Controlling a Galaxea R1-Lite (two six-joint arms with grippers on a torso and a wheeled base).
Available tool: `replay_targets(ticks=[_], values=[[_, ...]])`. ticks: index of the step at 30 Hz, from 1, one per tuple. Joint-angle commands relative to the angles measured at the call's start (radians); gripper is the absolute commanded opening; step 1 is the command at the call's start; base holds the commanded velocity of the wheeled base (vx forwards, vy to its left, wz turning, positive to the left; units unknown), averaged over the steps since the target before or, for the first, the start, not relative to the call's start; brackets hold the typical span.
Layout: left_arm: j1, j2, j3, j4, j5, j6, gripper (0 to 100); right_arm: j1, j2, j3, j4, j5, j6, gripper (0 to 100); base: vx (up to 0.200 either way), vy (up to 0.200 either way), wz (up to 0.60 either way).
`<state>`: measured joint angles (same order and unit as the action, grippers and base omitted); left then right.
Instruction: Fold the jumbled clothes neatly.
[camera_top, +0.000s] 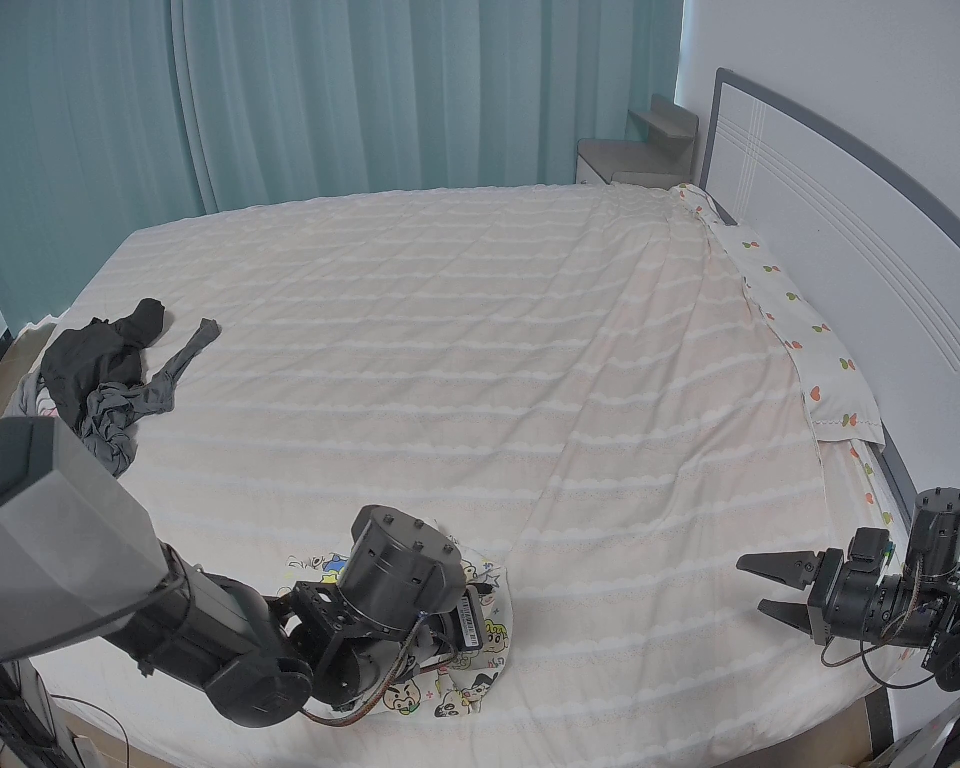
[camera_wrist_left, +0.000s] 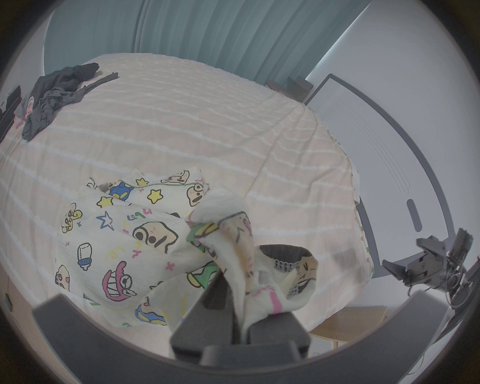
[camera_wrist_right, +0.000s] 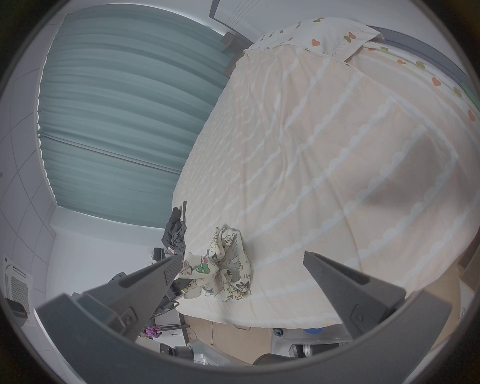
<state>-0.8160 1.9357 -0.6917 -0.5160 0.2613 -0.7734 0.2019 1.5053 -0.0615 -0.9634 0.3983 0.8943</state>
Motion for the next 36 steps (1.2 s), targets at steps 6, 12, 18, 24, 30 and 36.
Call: replay_targets(ticks=[6,12,18,24,30,36], values=[[0.006,0.054,-0.014,-0.001,0.001,-0.003,0,0.001,0.001,0.000,0.000,0.001,0.000,100,0.000,0.000,0.00],[0.012,0.065,-0.029,-0.001,0.007,-0.007,100,0.001,0.001,0.002,0.002,0.001,0.000,100,0.000,0.000,0.00],[0.031,0.060,-0.034,-0.056,0.049,-0.012,100,0.002,0.003,0.002,0.002,0.001,0.000,100,0.000,0.000,0.00],[0.060,0.060,-0.025,-0.053,0.047,0.000,100,0.002,0.004,0.002,0.002,0.001,0.000,100,0.000,0.000,0.00],[0.095,0.029,-0.020,-0.053,0.046,0.009,100,0.002,0.010,0.003,0.002,0.001,0.000,100,0.000,0.000,0.00],[0.118,-0.047,0.063,-0.062,0.038,0.008,100,0.011,0.024,0.009,0.002,0.002,-0.003,100,0.000,0.000,0.00]])
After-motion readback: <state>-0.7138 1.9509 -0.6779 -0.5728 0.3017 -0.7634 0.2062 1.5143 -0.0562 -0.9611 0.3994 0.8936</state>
